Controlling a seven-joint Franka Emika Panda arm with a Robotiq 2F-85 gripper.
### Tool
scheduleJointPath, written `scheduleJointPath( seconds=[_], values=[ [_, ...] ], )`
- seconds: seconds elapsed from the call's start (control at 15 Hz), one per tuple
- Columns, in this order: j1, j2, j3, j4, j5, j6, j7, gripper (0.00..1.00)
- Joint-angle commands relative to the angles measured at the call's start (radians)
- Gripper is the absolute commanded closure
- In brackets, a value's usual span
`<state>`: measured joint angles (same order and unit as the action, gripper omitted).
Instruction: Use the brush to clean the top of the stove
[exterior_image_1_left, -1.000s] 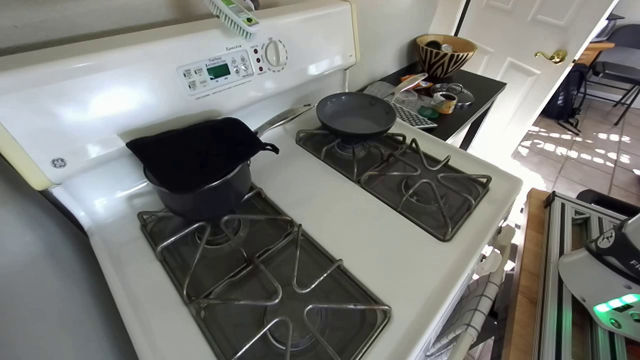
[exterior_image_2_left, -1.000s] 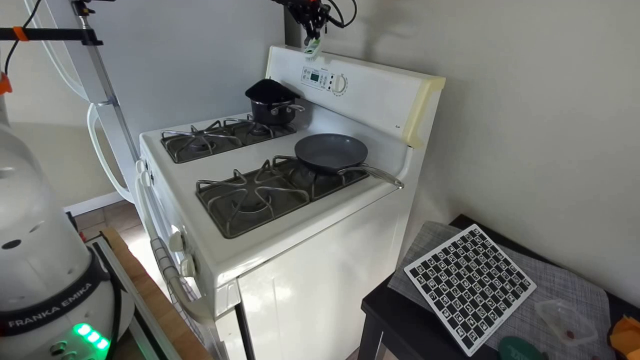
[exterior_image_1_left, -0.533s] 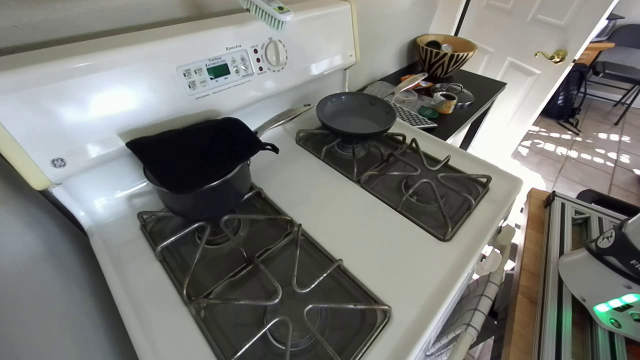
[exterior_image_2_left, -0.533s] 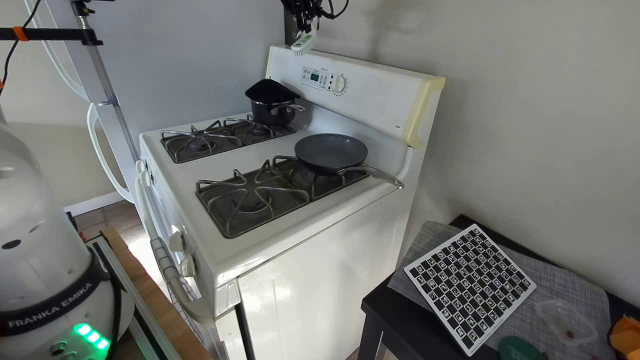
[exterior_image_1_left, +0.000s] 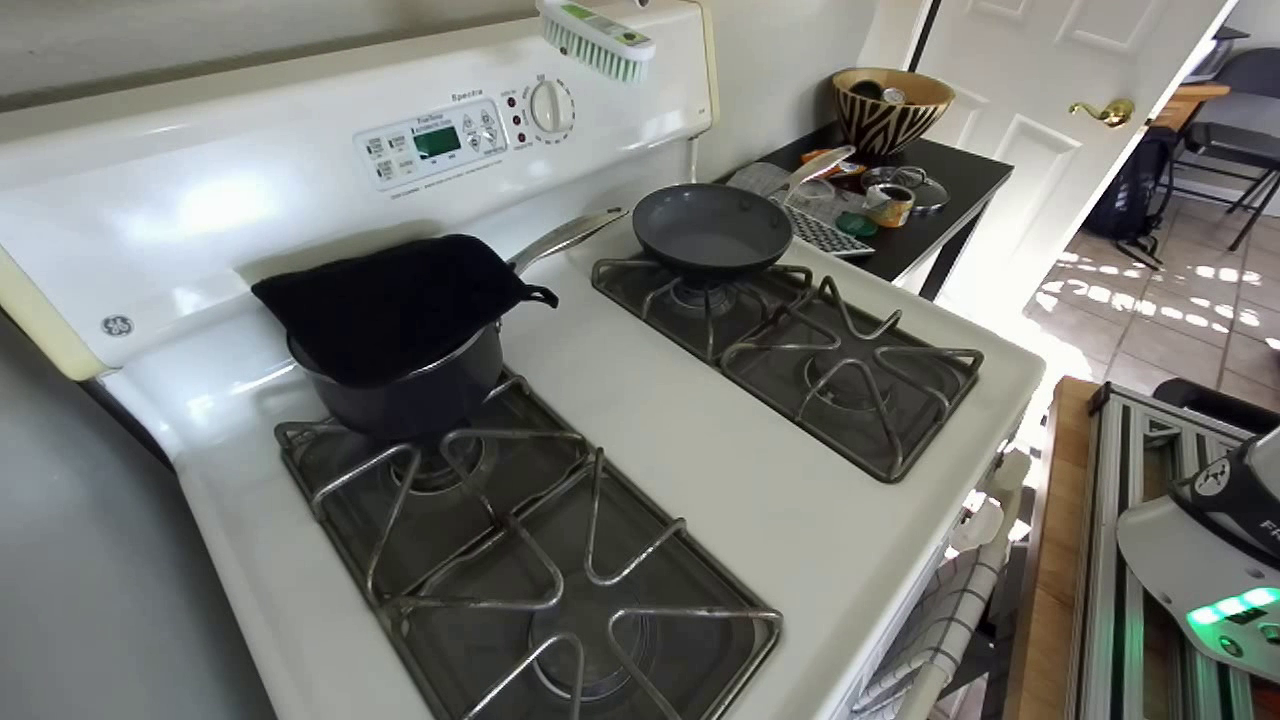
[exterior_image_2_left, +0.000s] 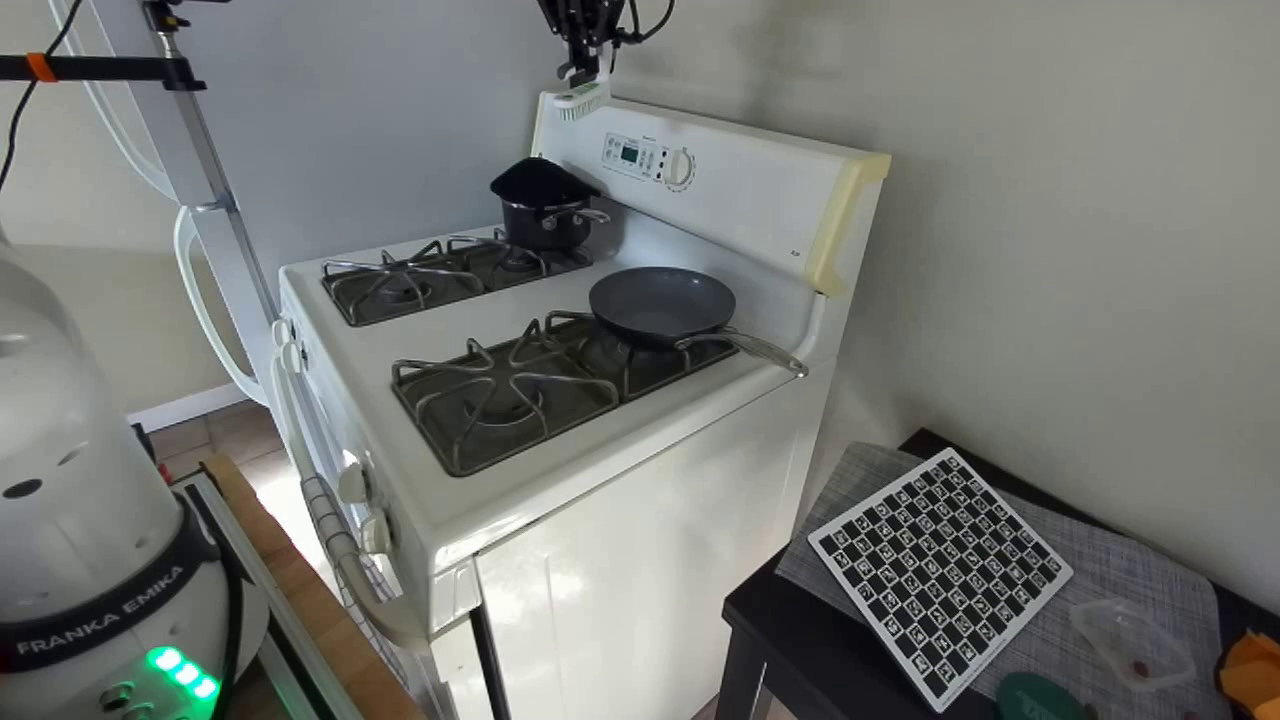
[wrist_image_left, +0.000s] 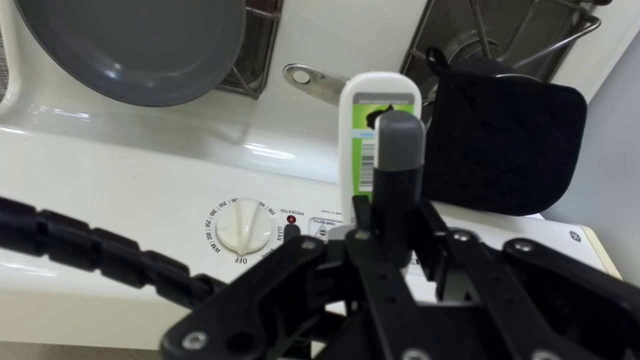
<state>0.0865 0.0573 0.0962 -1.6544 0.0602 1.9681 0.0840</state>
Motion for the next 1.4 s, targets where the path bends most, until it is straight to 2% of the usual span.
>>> scheduleJointPath(
  seconds=[0.0, 0.2, 0.27, 0.53, 0.6, 0.87, 1.07, 1.33],
  values=[
    [0.002, 0.001, -0.003, 0.001, 0.0, -0.003, 0.0, 0.85],
    [0.002, 0.001, -0.003, 0.0, 0.0, -0.003, -0.001, 0.85],
    [0.002, 0.0, -0.003, 0.0, 0.0, -0.003, -0.001, 0.96],
    [0.03, -0.037, 0.017, -0.06, -0.042, -0.001, 0.08, 0.96],
    [0.041, -0.042, 0.024, -0.069, -0.069, -0.014, 0.135, 0.96],
    [0.076, -0.062, 0.056, -0.127, -0.067, -0.039, 0.27, 0.96],
    [0.091, -0.086, 0.074, -0.202, -0.022, -0.016, 0.266, 0.96],
    [0.098, -0.132, 0.088, -0.322, -0.03, 0.011, 0.269, 0.96]
  ],
)
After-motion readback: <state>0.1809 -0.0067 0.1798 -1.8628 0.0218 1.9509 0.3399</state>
